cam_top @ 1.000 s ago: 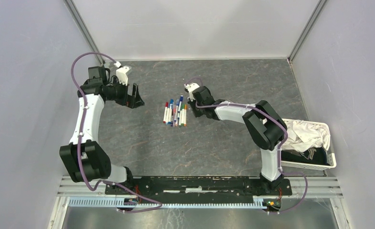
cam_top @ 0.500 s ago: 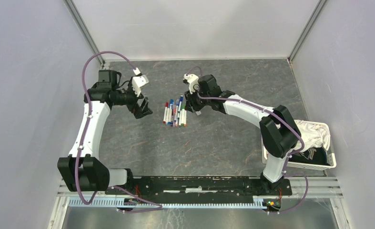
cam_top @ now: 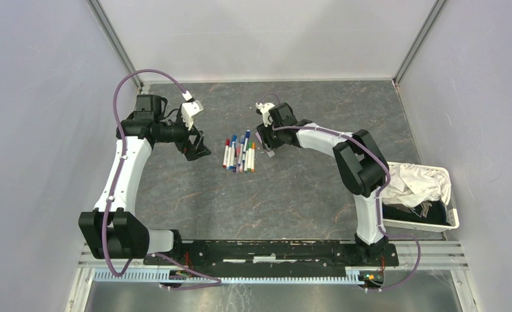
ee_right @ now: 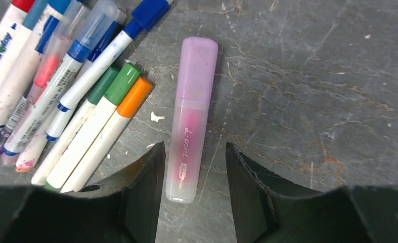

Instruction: Open the pen caps

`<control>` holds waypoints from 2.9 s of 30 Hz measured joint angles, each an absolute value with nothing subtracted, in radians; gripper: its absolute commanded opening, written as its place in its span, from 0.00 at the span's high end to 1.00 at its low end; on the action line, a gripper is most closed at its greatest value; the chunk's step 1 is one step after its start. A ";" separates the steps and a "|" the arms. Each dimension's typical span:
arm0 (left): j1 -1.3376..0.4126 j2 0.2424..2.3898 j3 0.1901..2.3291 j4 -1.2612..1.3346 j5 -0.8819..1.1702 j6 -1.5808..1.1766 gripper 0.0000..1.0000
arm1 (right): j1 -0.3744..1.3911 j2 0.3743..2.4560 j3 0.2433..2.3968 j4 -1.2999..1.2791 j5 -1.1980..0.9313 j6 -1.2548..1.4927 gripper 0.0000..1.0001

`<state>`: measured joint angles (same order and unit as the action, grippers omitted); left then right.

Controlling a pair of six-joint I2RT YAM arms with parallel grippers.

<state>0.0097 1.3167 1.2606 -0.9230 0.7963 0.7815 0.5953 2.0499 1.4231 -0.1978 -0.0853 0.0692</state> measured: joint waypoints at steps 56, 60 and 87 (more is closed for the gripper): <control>-0.294 0.965 0.957 -0.980 0.603 1.600 0.08 | 0.725 1.786 1.135 0.060 -1.026 0.452 0.99; -0.315 0.926 0.913 -0.998 0.588 1.685 0.14 | 0.730 1.803 1.143 0.097 -1.049 0.498 0.99; -0.502 0.963 0.887 -0.894 0.476 1.721 0.98 | 0.783 1.872 1.274 0.080 -1.056 0.527 0.57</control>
<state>-0.5018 0.9634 0.8871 -0.8936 0.4759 1.7210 0.7834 1.8717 1.2743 0.0799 -1.0561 0.5266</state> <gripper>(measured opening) 0.242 0.424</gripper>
